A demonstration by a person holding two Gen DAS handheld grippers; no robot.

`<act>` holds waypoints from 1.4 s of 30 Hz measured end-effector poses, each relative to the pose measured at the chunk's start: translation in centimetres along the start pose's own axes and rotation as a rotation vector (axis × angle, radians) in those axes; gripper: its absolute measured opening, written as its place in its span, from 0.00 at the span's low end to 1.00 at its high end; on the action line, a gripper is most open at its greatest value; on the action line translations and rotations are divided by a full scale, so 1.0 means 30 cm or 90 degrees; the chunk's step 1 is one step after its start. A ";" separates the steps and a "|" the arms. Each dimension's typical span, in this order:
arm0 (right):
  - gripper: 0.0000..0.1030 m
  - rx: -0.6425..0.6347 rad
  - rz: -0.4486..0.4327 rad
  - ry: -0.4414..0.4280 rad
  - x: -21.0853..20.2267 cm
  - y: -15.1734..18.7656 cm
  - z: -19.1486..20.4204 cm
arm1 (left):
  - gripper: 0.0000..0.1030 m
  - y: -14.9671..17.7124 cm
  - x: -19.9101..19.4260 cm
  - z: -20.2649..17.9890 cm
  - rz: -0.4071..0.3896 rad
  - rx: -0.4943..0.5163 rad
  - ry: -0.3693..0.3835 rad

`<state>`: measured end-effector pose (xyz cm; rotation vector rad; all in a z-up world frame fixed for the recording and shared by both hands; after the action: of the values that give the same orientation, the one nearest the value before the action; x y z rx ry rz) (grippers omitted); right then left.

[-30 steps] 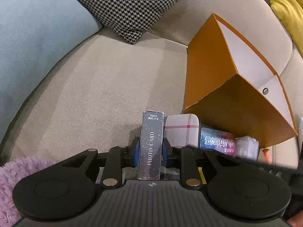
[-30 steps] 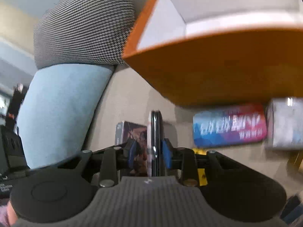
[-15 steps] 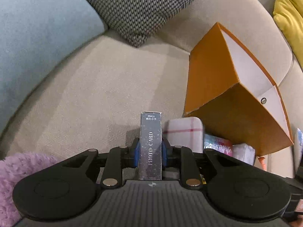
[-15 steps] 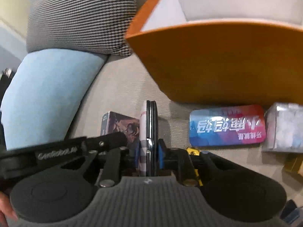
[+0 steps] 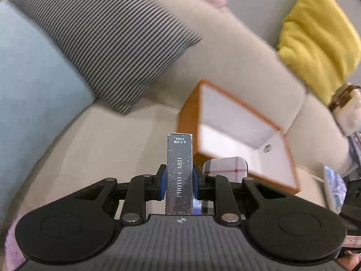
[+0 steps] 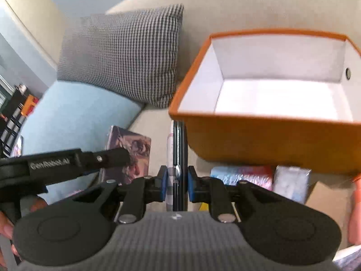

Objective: Organize rigid objects
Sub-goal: 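Lower the card box into the orange box with the left tool while the right tool carries the case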

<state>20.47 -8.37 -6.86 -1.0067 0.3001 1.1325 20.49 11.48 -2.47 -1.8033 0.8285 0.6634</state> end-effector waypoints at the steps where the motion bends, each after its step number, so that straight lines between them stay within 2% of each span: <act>1: 0.18 -0.001 -0.010 -0.005 -0.026 -0.018 0.004 | 0.24 -0.023 -0.014 -0.024 -0.006 0.007 0.011; 6: 0.18 -0.003 -0.075 -0.028 -0.154 -0.138 0.010 | 0.24 -0.133 -0.019 -0.158 -0.014 0.029 0.062; 9: 0.18 -0.011 -0.112 -0.022 -0.217 -0.226 -0.008 | 0.24 -0.189 -0.004 -0.236 -0.021 0.045 0.083; 14: 0.18 0.027 -0.129 0.009 -0.258 -0.340 -0.096 | 0.24 -0.269 0.135 -0.339 0.032 0.053 0.116; 21: 0.18 0.083 -0.080 0.072 -0.138 -0.392 -0.302 | 0.24 -0.280 0.403 -0.418 0.113 0.098 0.054; 24: 0.18 0.112 -0.051 0.080 -0.086 -0.389 -0.387 | 0.24 -0.275 0.518 -0.436 0.151 0.114 0.026; 28: 0.18 0.132 -0.030 0.076 -0.001 -0.383 -0.453 | 0.24 -0.255 0.664 -0.450 0.199 0.137 -0.038; 32: 0.18 0.136 -0.017 0.075 0.046 -0.375 -0.498 | 0.24 -0.242 0.743 -0.501 0.204 0.183 -0.068; 36: 0.18 0.148 -0.007 0.072 0.101 -0.393 -0.538 | 0.24 -0.234 0.820 -0.520 0.214 0.194 -0.095; 42: 0.18 0.153 0.004 0.068 0.149 -0.400 -0.561 | 0.24 -0.220 0.889 -0.543 0.219 0.214 -0.104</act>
<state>37.27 -19.70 -12.91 -0.8552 0.5127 1.0219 43.14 -8.32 -13.18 -1.3000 1.0797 0.8249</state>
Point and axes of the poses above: each gripper's, at about its wrist camera, not at the fingertips, and x roughly the way its jaws point, z to its left, y to its underside, the point moved 3 cm from there along x, roughly the way its jaws point, and after that the axes turned 7 degrees about -y, right-handed, at the moved point
